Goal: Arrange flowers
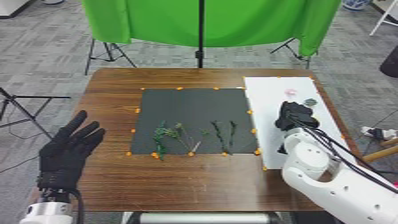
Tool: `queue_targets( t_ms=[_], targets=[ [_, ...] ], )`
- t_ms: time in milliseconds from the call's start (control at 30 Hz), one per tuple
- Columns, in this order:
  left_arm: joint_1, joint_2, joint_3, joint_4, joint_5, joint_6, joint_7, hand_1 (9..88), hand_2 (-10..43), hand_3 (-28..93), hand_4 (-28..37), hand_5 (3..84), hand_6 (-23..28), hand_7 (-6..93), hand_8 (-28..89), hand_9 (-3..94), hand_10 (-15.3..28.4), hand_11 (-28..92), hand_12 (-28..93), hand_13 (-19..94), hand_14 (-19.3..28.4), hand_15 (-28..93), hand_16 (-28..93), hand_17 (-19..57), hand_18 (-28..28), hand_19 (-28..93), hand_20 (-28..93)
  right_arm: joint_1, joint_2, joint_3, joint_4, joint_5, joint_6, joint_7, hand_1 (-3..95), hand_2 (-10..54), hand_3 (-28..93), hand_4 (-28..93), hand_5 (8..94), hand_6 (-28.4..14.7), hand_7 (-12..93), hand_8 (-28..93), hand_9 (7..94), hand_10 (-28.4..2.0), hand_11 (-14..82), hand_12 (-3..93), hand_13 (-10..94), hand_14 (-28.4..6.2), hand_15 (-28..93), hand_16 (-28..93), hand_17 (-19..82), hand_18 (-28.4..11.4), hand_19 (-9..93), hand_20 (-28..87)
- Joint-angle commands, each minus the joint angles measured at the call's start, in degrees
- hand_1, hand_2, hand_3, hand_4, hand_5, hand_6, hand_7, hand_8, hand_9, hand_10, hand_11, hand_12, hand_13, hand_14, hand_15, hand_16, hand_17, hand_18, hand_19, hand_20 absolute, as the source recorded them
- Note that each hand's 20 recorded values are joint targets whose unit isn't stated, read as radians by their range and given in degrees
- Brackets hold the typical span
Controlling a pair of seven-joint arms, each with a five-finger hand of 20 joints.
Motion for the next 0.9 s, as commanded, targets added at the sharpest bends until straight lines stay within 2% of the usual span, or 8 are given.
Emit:
queue_targets(
  t_ms=[33, 167, 333, 367, 467, 567, 733, 900],
  targets=[
    [0.97, -0.02, -0.56, -0.08, 0.05, -0.19, -0.19, 21.0, 5.8, 79, -28.3, 36.7, 8.1, 11.3, -10, 34.7, 20.4, 23, 11, 23, 28.4, 50, -9, -10.4, 26.5, 55, 9, -5.48, -0.86, 2.77, -3.3, -2.82, 3.18, -1.42, 60.0, -9.5, 64, -28, 87.1, 2.6, 19, 2, 93.7, -6.1, 15.0, 30.8, 88, -3.3, 50, 23, 37, -19.8, 91, 38],
    [1.01, -0.44, -1.49, -0.16, 0.56, -0.64, -1.33, 21.0, 5.7, 79, -28.3, 36.7, 8.1, 11.3, -10, 34.7, 20.4, 23, 11, 23, 28.4, 50, -9, -10.4, 26.5, 55, 9, -3.64, -3.64, 3.03, -7.89, -4.06, 5.81, -5.61, 59.6, -9.5, 65, -28, 87.7, 2.2, 18, 3, 93.7, -6.3, 16.5, 30.4, 89, -3.5, 51, 24, 38, -19.9, 92, 38],
    [1.62, -0.03, -2.49, -0.68, 0.34, -0.24, -1.06, 21.0, 5.7, 79, -28.3, 36.6, 8.1, 11.3, -10, 34.8, 20.4, 23, 11, 23, 28.4, 50, -9, -10.3, 26.5, 55, 9, 5.57, -12.39, -3.4, -9.27, 0.97, 5.74, -13.08, 59.3, -9.5, 66, -28, 87.8, 2.1, 18, 4, 93.7, -6.7, 17.8, 31.2, 88, -3.6, 52, 24, 37, -20.1, 92, 39],
    [1.02, -0.78, -2.92, -0.67, 1.07, -0.74, -2.58, 20.9, 5.8, 79, -28.3, 36.7, 8.1, 11.3, -10, 34.7, 20.4, 23, 11, 23, 28.4, 50, -9, -10.3, 26.5, 55, 9, 7.04, -14.18, -5.03, -9.04, 1.62, 5.58, -14.41, 59.3, -9.5, 66, -28, 87.8, 2.1, 18, 4, 93.7, -6.7, 17.9, 31.3, 88, -3.6, 52, 24, 37, -20.1, 92, 39],
    [-1.69, -1.61, -2.33, -0.06, 1.75, -2.05, -4.56, 20.9, 6.0, 78, -28.3, 36.8, 8.0, 10.9, -10, 35.7, 20.8, 23, 11, 25, 28.4, 51, -8, -9.4, 26.8, 56, 10, 11.06, -18.89, -9.86, -7.53, 2.5, 5.45, -17.64, 58.9, -9.5, 66, -28, 87.5, 2.0, 18, 4, 93.7, -6.6, 18.0, 32.1, 87, -3.7, 54, 25, 36, -19.9, 92, 39],
    [-2.8, -0.81, -1.36, 0.06, 1.18, -1.0, -3.41, 20.8, 6.2, 78, -28.3, 36.7, 8.0, 10.8, -9, 36.2, 21.0, 23, 11, 26, 28.4, 52, -9, -9.0, 27.2, 57, 10, 12.4, -24.56, -11.88, -4.09, 3.44, 2.82, -21.99, 58.6, -9.5, 67, -28, 87.3, 2.0, 18, 4, 93.7, -6.6, 18.3, 32.9, 87, -3.8, 54, 25, 36, -20.1, 92, 40],
    [-3.74, 0.29, -1.78, 0.15, 1.01, -0.51, -2.85, 20.7, 6.2, 78, -28.3, 36.8, 8.0, 10.8, -9, 36.1, 20.8, 23, 11, 26, 28.4, 52, -9, -8.9, 27.2, 57, 11, 13.66, -30.98, -15.7, 1.93, 1.35, 0.4, -26.7, 57.3, -9.5, 67, -28, 86.9, 2.4, 18, 4, 93.7, -6.5, 19.7, 34.0, 86, -4.0, 56, 25, 35, -20.4, 93, 40],
    [-6.12, 1.82, -1.42, 0.74, 0.88, -0.81, -2.22, 20.5, 6.2, 78, -28.3, 36.9, 8.0, 10.9, -9, 35.9, 20.6, 23, 11, 25, 28.4, 51, -9, -8.9, 27.2, 57, 12, 19.55, -32.6, -24.57, 6.38, 2.17, 4.23, -25.87, 56.5, -9.5, 67, -28, 86.6, 2.9, 18, 2, 92.5, -6.5, 25.1, 33.1, 84, -4.3, 60, 25, 34, -20.8, 92, 42]
  ],
)
